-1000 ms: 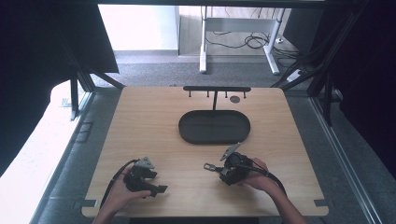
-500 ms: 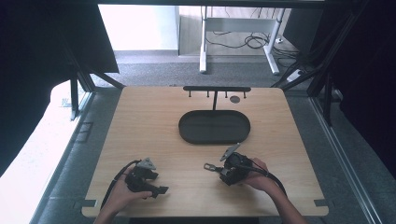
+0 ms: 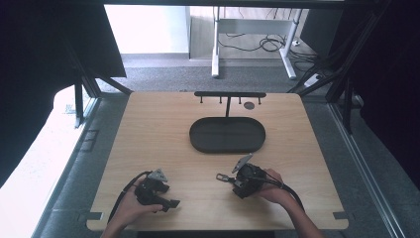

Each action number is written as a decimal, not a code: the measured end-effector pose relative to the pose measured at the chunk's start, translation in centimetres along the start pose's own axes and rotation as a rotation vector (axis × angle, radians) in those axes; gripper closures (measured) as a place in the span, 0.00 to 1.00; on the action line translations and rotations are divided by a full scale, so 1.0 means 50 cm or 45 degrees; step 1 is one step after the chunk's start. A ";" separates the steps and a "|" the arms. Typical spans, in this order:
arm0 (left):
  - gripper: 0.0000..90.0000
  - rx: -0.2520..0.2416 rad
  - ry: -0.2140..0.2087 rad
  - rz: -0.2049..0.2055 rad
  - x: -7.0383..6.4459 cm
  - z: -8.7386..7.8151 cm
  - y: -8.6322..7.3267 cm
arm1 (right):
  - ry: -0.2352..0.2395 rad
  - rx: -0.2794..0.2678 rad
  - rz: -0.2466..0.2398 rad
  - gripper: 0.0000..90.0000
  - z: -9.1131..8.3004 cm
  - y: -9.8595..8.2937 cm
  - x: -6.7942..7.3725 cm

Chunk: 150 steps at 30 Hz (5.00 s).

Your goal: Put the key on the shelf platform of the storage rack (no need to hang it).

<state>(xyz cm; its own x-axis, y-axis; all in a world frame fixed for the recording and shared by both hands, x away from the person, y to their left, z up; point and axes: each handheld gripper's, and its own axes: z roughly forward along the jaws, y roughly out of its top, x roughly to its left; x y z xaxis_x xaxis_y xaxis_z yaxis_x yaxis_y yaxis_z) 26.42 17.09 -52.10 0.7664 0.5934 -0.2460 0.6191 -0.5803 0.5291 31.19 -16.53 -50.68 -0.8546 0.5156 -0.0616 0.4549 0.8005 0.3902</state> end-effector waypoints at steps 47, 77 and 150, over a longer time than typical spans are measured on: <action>0.29 -0.002 -0.004 -0.004 0.000 -0.001 0.000 | 0.017 0.061 0.007 0.44 -0.022 -0.015 -0.013; 0.29 -0.007 0.003 -0.001 -0.001 -0.005 0.001 | 0.094 0.151 0.061 0.55 -0.010 -0.011 -0.026; 0.29 -0.040 0.008 -0.019 0.001 -0.013 -0.001 | 0.041 -0.116 0.089 0.55 -0.183 0.182 -0.165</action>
<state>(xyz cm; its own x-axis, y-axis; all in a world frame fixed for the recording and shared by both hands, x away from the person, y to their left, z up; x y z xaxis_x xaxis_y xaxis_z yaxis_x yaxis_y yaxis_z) 26.32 17.51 -51.60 0.7560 0.6053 -0.2492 0.6247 -0.5536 0.5507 40.08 -16.31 -38.21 -0.8301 0.5576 -0.0022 0.4899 0.7312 0.4748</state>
